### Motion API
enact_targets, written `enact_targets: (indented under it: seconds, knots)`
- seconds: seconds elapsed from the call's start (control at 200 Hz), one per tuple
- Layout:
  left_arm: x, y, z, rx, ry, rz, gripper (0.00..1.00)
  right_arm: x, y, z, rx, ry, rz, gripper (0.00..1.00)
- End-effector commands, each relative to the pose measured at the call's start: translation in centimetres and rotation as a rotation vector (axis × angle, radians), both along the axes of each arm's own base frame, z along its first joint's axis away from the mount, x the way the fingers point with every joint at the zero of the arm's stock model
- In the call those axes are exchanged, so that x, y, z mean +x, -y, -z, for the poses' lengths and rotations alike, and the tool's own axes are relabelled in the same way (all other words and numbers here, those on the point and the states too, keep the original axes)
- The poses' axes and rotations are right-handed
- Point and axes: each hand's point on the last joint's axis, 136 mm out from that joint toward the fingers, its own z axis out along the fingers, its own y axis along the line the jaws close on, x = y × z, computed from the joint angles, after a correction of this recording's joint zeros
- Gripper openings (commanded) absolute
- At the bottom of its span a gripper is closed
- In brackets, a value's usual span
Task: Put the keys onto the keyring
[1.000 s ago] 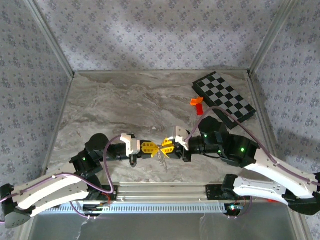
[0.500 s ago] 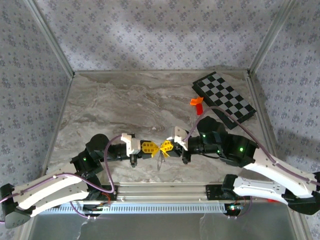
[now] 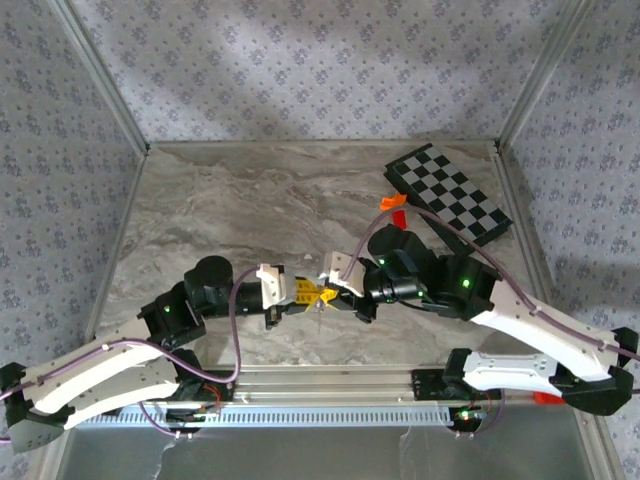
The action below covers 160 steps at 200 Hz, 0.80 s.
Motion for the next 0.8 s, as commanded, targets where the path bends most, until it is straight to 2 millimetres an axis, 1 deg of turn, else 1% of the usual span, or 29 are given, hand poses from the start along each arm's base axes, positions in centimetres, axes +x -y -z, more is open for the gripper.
enact_targets:
  seconds: [0.0, 0.07, 0.29, 0.475, 0.545, 0.565, 0.61, 0.615, 0.63, 0.795]
  knots:
    - [-0.1, 0.0, -1.3, -0.015, 0.034, 0.005, 0.05, -0.3, -0.1, -0.9, -0.005, 0.026, -0.028, 0.00]
    - [-0.1, 0.0, -1.4, -0.023, 0.033, 0.005, 0.00, -0.3, -0.1, -0.9, -0.008, 0.027, -0.030, 0.00]
    - [-0.5, -0.2, -2.4, -0.083, 0.033, 0.016, 0.00, -0.3, -0.4, -1.5, 0.030, 0.034, -0.028, 0.00]
    - [-1.3, -0.5, -4.2, -0.180, 0.058, 0.051, 0.00, -0.5, -0.4, -2.7, 0.124, 0.028, -0.017, 0.15]
    - [-1.7, -0.5, -4.7, -0.211, 0.065, 0.069, 0.00, -0.7, -0.2, -3.3, 0.152, 0.025, -0.015, 0.18]
    - [-1.8, -0.5, -4.7, -0.219, 0.064, 0.075, 0.00, -0.7, -0.3, -4.1, 0.183, 0.037, -0.018, 0.18]
    - [-1.9, -0.5, -4.9, -0.234, 0.065, 0.086, 0.00, -0.8, -0.2, -4.7, 0.209, 0.041, -0.021, 0.19]
    - [-1.9, -0.4, -5.0, -0.235, 0.065, 0.088, 0.00, -0.8, -0.3, -4.0, 0.196, 0.033, -0.021, 0.19]
    - [-2.0, -0.5, -5.1, -0.241, 0.065, 0.093, 0.00, -0.9, -0.2, -3.5, 0.189, 0.027, -0.022, 0.19]
    - [-2.5, -0.5, -5.4, -0.281, 0.064, 0.117, 0.00, -1.1, 0.0, -4.1, 0.224, 0.029, -0.030, 0.21]
